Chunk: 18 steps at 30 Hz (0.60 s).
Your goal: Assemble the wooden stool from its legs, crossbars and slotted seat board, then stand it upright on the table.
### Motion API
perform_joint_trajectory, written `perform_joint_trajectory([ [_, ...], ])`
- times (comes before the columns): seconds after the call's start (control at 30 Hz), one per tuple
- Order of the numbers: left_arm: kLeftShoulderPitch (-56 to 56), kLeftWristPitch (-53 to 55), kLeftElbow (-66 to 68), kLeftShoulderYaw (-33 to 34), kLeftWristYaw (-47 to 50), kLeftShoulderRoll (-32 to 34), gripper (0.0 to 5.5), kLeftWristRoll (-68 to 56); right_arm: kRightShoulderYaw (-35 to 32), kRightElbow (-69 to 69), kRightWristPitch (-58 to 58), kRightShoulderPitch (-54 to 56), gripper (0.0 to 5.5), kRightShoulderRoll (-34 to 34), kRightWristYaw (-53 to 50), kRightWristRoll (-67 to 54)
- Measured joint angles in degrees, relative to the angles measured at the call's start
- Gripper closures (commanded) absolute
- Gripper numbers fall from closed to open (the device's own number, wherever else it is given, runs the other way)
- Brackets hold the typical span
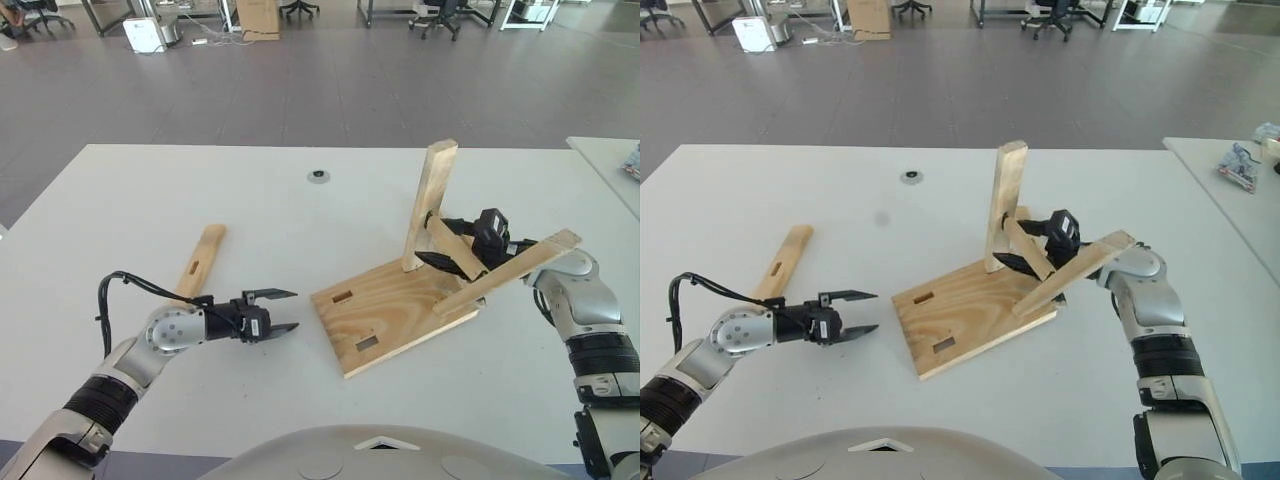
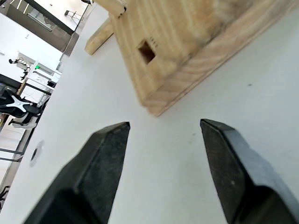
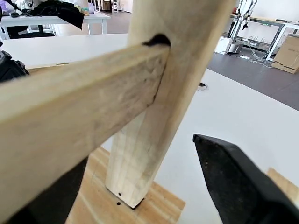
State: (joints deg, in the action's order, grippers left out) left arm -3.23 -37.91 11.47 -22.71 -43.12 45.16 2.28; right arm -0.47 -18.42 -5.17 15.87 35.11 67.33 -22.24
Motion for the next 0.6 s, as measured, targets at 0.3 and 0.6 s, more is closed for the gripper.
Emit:
perform_joint_trajectory([
  [0.3, -2.3, -1.3, 2.6, 1.7, -3.8, -2.2, 2.69, -0.1, 4.1, -12.9, 14.5, 5.2, 1.46, 1.3, 12.4, 7.2],
  [0.6, -4.2, -2.3, 6.2, 2.9, -5.1, -3.4, 2.69, 0.6, 2.9, -23.8, 31.7, 13.2, 1.46, 11.7, 14.9, 14.2],
])
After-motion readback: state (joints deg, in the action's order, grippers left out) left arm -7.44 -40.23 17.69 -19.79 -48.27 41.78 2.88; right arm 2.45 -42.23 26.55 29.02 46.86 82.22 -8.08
